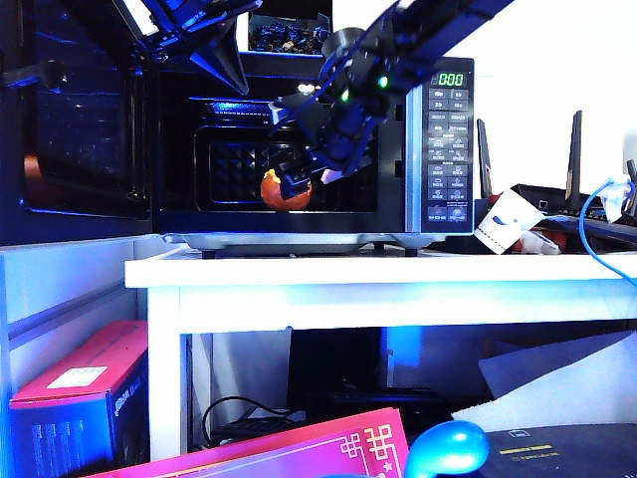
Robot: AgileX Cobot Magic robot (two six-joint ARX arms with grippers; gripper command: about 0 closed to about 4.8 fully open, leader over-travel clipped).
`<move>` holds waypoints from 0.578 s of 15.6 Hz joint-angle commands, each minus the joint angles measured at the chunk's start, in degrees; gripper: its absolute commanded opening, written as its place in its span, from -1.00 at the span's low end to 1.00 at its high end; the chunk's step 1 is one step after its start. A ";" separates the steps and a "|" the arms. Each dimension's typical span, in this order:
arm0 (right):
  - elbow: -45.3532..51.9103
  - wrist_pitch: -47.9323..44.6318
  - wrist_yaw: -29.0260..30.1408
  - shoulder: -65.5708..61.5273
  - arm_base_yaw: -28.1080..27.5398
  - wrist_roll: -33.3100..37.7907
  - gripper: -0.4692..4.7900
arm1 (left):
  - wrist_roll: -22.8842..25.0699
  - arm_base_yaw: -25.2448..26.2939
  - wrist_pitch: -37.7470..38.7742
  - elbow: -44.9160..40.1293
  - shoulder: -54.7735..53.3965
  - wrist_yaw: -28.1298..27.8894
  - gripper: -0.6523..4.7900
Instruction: Open the microwave door, place the orange inside the microwave, then close the microwave door.
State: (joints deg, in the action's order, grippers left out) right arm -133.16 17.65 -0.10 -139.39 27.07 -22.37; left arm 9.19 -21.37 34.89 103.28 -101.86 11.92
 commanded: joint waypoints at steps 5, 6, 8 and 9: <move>-0.28 18.25 -0.24 5.40 0.22 -0.04 1.00 | -0.26 0.04 -1.55 0.09 0.28 -0.09 -0.78; -0.28 20.31 -0.31 6.36 0.26 0.02 1.00 | -0.22 0.04 -1.53 0.11 0.35 0.07 -0.78; -0.31 24.39 -1.55 8.81 0.87 0.07 1.00 | -0.26 0.04 -2.12 0.13 1.29 1.33 -0.78; -0.31 25.51 -1.49 10.47 1.11 0.42 1.00 | -1.22 0.04 -3.54 0.13 2.05 1.36 -0.78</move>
State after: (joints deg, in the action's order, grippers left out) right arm -133.14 42.98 -1.54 -130.54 27.83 -22.39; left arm 9.13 -21.39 34.00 103.26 -101.10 12.73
